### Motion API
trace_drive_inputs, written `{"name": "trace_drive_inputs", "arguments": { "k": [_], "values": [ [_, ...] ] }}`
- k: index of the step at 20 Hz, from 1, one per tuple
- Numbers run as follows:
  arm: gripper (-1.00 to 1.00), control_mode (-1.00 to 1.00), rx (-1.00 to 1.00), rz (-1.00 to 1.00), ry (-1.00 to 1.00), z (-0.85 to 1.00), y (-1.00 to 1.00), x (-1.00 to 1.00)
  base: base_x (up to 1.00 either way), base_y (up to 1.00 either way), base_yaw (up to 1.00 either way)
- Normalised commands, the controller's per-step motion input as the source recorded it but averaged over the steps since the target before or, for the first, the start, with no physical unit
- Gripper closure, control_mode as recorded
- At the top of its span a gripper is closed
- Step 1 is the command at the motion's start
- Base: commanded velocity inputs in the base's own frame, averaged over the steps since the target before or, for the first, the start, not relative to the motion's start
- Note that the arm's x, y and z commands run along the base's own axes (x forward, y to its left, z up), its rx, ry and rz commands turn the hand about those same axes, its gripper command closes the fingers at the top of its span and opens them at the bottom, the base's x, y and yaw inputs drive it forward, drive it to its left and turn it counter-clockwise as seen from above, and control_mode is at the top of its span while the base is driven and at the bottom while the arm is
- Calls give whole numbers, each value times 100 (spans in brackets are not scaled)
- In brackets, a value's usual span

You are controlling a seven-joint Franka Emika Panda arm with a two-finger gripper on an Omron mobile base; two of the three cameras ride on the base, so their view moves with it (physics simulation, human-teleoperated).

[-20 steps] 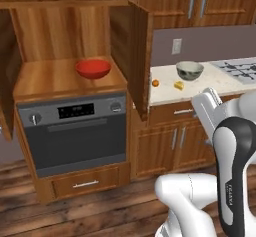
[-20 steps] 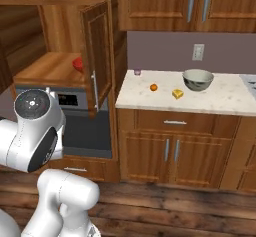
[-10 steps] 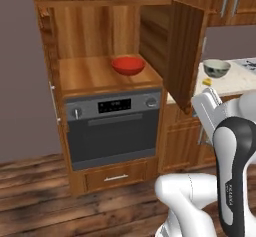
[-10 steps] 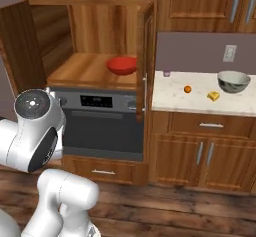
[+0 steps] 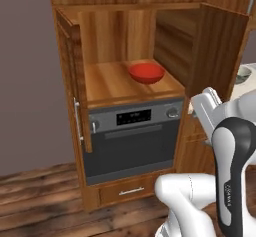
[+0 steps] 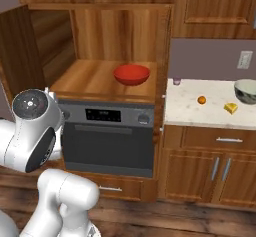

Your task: Pick both bowls and place them on the counter. Then place the tangerine in one bowl and place the cheese in the other bowl.

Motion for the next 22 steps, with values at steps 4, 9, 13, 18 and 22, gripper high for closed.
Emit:
{"name": "trace_drive_inputs", "arguments": {
  "k": [4, 9, 13, 18, 22],
  "values": [
    [-100, 100, 0, 0, 0, 0, 0, 0, 70, -6, 0],
    [-100, 100, 0, 0, 0, 0, 0, 0, 59, -9, 1],
    [-100, 100, 0, 0, 0, 0, 0, 0, 55, -4, 0],
    [-100, 100, 0, 0, 0, 0, 0, 0, 57, -13, 1],
    [-100, 100, 0, 0, 0, 0, 0, 0, 45, -1, 4]
  ]
}}
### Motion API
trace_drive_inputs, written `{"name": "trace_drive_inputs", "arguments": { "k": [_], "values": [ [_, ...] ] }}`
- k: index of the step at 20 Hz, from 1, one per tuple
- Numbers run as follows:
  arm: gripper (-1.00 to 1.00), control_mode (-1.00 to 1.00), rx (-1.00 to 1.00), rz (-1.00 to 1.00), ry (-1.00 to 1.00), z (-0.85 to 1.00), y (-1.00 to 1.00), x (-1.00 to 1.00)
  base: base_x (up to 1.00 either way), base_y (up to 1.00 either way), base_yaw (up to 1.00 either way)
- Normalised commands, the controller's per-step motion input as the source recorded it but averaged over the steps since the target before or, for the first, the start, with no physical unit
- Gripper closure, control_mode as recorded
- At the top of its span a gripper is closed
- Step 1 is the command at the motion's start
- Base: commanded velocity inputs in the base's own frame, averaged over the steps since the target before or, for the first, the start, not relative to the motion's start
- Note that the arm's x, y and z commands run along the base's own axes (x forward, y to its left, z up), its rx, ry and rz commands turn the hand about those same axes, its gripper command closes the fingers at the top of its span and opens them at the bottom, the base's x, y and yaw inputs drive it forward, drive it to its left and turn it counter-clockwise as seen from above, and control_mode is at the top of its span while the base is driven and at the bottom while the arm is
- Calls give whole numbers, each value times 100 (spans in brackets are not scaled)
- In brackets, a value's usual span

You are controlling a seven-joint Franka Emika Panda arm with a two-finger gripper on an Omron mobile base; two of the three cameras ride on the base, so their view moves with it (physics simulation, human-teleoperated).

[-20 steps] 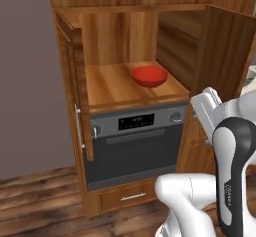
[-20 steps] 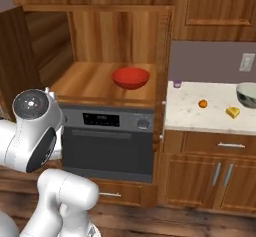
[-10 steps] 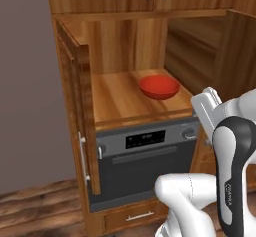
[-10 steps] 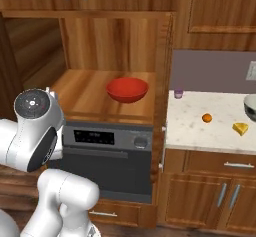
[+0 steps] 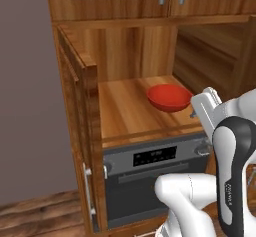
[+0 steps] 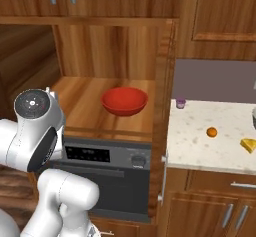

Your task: Pick both bowls and place them on the counter. Then place the tangerine in one bowl and place the cheese in the other bowl.

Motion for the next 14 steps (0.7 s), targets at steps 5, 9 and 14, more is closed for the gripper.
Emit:
{"name": "trace_drive_inputs", "arguments": {
  "k": [5, 9, 14],
  "values": [
    [-100, 100, 0, 0, 0, 0, 0, 0, 48, -1, 5],
    [-100, 100, 0, 0, 0, 0, 0, 0, 41, 0, 4],
    [-100, 100, 0, 0, 0, 0, 0, 0, 1, 0, 0]
  ]
}}
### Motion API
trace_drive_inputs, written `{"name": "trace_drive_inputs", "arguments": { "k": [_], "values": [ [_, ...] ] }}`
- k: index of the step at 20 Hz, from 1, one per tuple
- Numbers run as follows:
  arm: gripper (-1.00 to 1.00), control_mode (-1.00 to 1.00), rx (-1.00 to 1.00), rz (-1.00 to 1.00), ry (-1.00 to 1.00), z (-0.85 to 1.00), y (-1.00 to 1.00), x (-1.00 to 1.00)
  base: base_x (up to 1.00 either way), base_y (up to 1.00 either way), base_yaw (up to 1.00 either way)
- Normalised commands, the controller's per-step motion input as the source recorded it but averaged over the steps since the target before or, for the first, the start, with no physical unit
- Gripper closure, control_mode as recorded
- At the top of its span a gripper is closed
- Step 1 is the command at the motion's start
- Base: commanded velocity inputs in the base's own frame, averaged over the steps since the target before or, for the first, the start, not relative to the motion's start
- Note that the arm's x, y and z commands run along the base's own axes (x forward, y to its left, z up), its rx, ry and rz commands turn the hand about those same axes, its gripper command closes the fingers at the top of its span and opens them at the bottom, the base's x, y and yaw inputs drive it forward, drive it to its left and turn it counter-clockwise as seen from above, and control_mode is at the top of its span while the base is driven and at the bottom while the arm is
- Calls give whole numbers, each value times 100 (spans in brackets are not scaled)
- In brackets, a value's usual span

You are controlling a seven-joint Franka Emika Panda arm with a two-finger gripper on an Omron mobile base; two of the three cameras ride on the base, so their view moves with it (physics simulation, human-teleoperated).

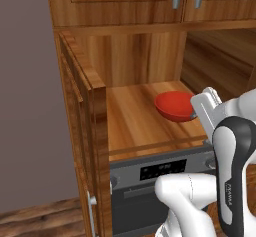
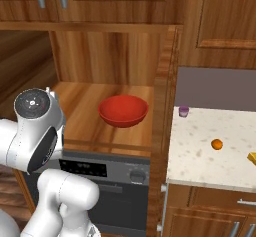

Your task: Pick both bowls and place them on the counter. Then place the tangerine in one bowl and place the cheese in the other bowl.

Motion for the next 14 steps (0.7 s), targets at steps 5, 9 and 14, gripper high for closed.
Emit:
{"name": "trace_drive_inputs", "arguments": {
  "k": [5, 9, 14],
  "values": [
    [-100, 100, 0, 0, 0, 0, 0, 0, 0, 0, 0],
    [-100, 100, 0, 0, 0, 0, 0, 0, 0, 0, 0],
    [-100, -100, 0, -2, -1, 0, 0, 0, 0, 0, 0]
  ]
}}
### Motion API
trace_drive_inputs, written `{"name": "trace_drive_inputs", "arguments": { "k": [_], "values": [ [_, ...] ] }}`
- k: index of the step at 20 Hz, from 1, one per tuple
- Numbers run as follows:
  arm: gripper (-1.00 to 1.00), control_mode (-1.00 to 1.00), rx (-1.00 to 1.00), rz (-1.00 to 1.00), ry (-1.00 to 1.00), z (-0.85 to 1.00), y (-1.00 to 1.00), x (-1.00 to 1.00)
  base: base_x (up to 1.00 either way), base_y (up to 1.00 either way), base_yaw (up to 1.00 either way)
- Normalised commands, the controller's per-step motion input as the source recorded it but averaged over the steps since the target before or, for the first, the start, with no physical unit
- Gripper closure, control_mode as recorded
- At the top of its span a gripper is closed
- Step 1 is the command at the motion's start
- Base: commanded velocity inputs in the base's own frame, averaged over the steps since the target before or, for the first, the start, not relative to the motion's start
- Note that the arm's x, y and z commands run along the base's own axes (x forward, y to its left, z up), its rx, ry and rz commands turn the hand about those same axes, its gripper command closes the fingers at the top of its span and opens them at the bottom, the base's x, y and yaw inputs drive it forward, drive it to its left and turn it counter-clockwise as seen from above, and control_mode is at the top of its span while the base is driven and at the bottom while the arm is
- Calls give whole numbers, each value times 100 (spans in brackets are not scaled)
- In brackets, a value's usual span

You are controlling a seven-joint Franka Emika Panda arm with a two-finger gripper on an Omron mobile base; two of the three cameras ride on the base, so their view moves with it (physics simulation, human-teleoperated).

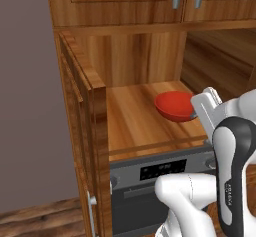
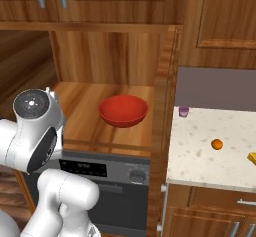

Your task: Pick both bowls and place them on the counter. Then place the tangerine in one bowl and place the cheese in the other bowl.

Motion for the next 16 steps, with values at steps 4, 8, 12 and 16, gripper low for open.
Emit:
{"name": "trace_drive_inputs", "arguments": {
  "k": [4, 8, 12, 16],
  "values": [
    [-100, -100, 0, -25, -15, 0, 0, 0, 0, 0, 0],
    [-100, -100, -4, -37, -20, -5, 0, 0, 0, 0, 0],
    [-100, -100, -1, -39, -11, -3, 0, 1, 0, 0, 0],
    [-100, -100, 0, -37, -3, -5, 0, 5, 0, 0, 0]
  ]
}}
